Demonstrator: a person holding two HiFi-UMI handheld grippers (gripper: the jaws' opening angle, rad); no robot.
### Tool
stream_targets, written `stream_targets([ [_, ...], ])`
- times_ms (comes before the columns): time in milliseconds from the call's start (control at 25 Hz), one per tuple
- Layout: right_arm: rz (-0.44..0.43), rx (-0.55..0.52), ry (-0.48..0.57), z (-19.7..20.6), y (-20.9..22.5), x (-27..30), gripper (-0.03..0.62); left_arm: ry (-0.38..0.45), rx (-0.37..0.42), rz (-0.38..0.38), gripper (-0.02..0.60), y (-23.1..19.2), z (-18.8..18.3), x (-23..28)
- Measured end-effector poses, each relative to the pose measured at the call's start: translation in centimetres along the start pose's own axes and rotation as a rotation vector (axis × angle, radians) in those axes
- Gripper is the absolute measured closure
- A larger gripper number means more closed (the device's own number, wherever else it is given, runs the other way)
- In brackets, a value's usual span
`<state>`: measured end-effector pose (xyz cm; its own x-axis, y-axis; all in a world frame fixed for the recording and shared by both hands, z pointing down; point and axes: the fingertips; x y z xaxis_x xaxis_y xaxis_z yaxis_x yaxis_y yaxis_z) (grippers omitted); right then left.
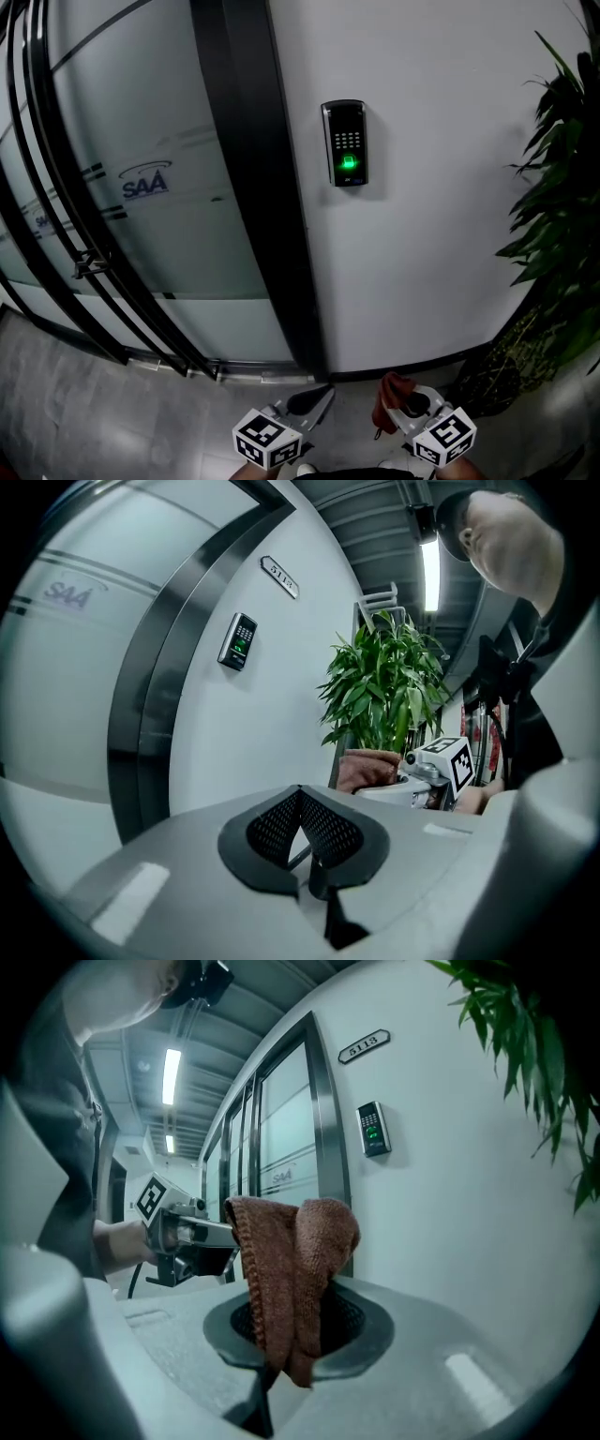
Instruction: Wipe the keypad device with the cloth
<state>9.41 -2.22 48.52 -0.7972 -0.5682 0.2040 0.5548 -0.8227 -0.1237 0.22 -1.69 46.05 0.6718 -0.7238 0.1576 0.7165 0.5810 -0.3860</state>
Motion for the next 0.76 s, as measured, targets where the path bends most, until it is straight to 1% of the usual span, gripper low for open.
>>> stream_targets([
  [240,0.057,0.028,-0.026,1.1,-0.8,0.4,0.54,-0.013,0.001,0.044,0.565,-1.1,0.1,-0.3],
  [520,0.072,0.022,-0.042,0.8,-0.5,0.8,0.54,0.0,-0.013,0.059,0.565,-1.7,-0.1,-0.2],
  [760,0.056,0.039,-0.061,1.6,-0.4,0.9,0.54,0.011,-0.024,0.061,0.565,-1.7,-0.4,0.1],
])
Point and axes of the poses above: the fingertips, and each gripper's own axes: x forward along the fingers, y to its right, z out of its underside, and after that the axes turned 10 degrees about -x, right-handed
